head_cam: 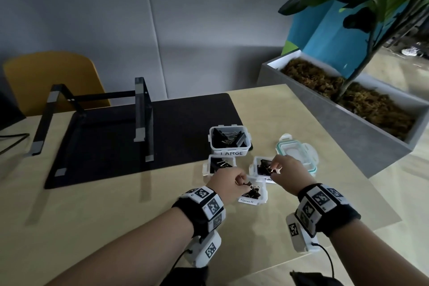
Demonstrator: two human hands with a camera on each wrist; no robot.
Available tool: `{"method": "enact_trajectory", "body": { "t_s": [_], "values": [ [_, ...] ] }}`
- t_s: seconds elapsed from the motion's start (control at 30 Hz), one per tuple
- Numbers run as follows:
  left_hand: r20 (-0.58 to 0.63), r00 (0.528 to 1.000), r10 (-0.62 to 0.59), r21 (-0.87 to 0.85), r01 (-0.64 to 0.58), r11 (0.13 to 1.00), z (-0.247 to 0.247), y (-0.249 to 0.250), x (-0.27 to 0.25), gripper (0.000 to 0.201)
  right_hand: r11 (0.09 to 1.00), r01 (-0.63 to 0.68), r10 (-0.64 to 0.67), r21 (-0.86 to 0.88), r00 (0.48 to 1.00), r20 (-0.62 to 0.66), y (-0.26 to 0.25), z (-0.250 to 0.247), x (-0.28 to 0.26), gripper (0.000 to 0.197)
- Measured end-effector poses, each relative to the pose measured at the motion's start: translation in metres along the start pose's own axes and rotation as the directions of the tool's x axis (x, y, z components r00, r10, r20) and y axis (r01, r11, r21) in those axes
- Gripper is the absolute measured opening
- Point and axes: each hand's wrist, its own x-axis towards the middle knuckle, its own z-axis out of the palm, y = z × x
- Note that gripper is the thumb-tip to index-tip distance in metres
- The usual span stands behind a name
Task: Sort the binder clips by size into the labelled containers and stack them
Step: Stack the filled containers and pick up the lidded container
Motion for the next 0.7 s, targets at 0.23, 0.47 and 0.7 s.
{"method": "enact_trajectory", "body": {
  "t_s": [0.23, 0.47, 0.7],
  "values": [
    [-0.234, 0.972, 0.001, 0.050, 0.011, 0.999, -0.018, -0.017, 0.007, 0.017, 0.999, 0.030, -0.030, -0.026, 1.000, 0.008, 0.017, -0.009, 0.016, 0.027],
    [-0.276, 0.933, -0.230, -0.044, 0.227, 0.973, -0.042, -0.048, 0.016, 0.038, 0.972, 0.114, -0.078, -0.204, 0.981, 0.179, 0.012, -0.005, 0.027, 0.061],
    [-0.041, 0.980, -0.193, 0.027, 0.195, 0.980, -0.037, -0.058, 0.021, 0.076, 0.946, 0.152, -0.099, -0.286, 0.976, 0.191, 0.011, -0.003, 0.033, 0.058]
  ]
}}
